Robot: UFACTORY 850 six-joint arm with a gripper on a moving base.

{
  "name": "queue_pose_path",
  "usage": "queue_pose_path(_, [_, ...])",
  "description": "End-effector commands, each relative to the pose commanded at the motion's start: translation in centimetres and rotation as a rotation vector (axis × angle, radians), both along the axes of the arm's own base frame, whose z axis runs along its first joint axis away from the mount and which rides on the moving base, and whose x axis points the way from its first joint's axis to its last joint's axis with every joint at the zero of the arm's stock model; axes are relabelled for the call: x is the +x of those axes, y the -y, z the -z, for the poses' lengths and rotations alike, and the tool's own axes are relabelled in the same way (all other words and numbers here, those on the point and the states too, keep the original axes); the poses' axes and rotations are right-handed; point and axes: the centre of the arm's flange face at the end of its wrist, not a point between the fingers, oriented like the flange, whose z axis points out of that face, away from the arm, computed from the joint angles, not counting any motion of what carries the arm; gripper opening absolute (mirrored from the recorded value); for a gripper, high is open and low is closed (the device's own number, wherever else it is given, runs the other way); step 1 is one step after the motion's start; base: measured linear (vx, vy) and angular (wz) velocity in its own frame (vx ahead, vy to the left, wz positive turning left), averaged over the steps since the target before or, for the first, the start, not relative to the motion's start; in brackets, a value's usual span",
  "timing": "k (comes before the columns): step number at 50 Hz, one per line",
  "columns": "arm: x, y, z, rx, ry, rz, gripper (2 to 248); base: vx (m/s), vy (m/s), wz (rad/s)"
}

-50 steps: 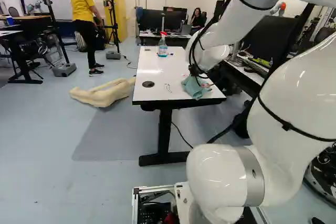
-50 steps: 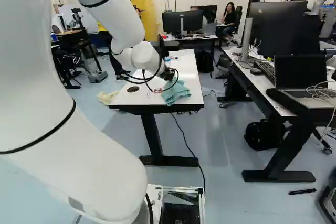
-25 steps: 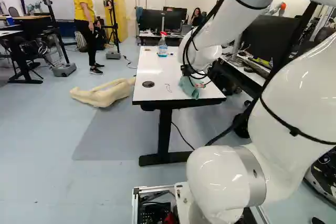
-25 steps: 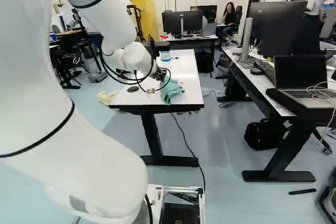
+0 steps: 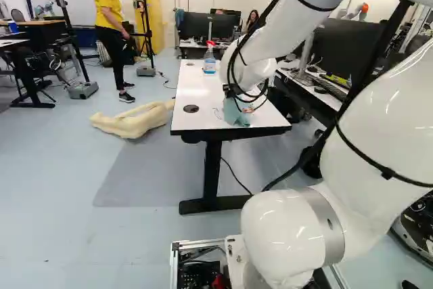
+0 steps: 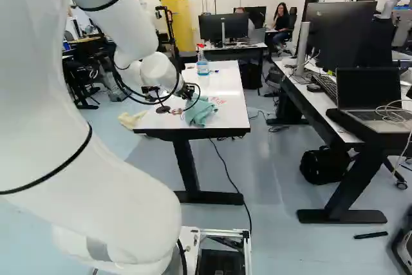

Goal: Clean the table with the green towel

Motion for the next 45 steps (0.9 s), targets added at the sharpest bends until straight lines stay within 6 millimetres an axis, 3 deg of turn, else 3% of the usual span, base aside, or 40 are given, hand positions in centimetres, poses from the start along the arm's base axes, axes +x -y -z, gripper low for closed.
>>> queue_pose_path(39, [0.2, -6.0, 0.0, 0.000, 0.000, -0.137, 20, 0.000, 0.000, 0.000])
queue_pose_path(45, [0.3, -6.1, 0.0, 0.000, 0.000, -0.139, 20, 0.000, 0.000, 0.000])
